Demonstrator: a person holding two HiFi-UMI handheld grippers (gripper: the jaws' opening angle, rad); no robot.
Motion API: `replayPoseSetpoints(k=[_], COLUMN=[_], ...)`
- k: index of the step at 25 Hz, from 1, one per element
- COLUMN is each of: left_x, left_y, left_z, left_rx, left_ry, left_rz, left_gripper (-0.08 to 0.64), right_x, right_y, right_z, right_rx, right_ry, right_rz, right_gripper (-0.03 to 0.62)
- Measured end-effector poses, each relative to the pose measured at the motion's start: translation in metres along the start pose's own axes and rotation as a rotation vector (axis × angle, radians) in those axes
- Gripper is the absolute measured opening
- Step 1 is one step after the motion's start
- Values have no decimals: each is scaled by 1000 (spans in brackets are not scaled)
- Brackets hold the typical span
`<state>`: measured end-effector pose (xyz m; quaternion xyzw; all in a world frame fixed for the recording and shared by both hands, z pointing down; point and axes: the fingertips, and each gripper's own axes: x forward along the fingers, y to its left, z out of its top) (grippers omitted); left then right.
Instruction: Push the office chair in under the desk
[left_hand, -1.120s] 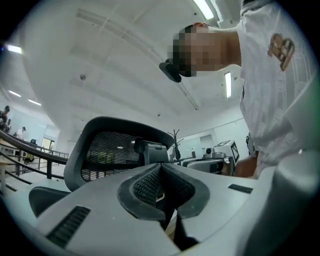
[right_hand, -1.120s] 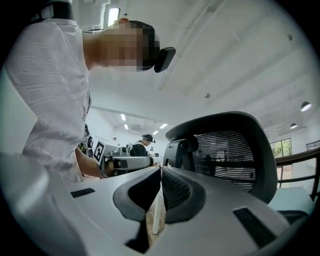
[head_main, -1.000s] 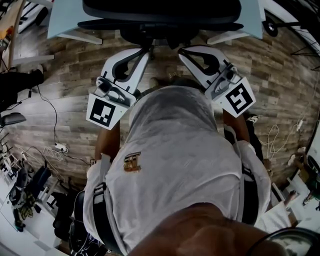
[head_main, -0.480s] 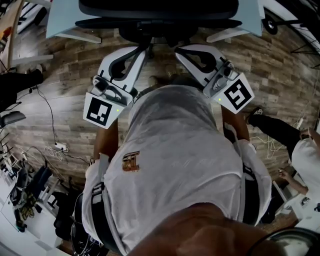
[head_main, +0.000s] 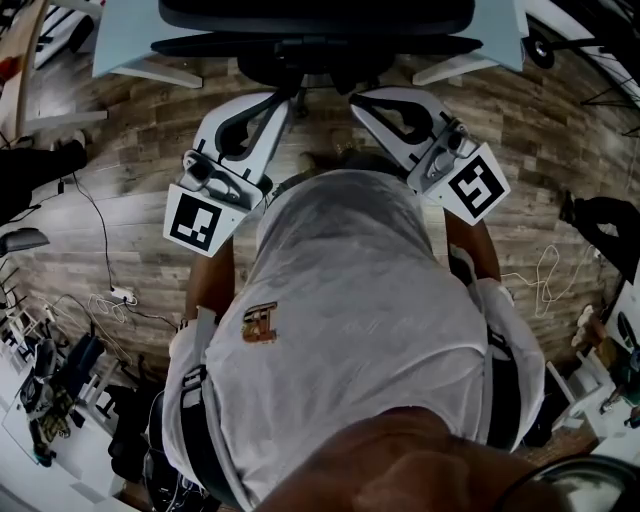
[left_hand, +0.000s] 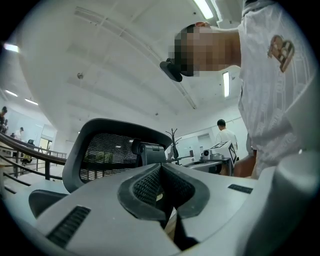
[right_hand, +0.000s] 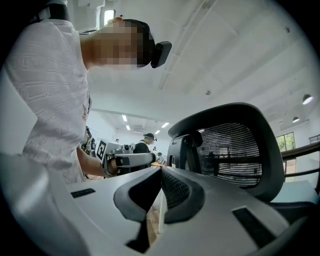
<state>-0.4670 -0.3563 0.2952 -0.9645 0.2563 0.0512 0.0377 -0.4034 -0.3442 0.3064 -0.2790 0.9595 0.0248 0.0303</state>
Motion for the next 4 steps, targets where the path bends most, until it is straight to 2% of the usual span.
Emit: replayPoseSetpoints(k=[4], left_x=[1], left_y=[-4], left_z=[-7], left_rx=[1], left_ry=[4], left_rz=[-2], left_gripper=[18], right_x=[-5], right_y=[1], right_z=[-6], right_rx=[-1], right_ry=[2], right_rz=[0], right_gripper=[32])
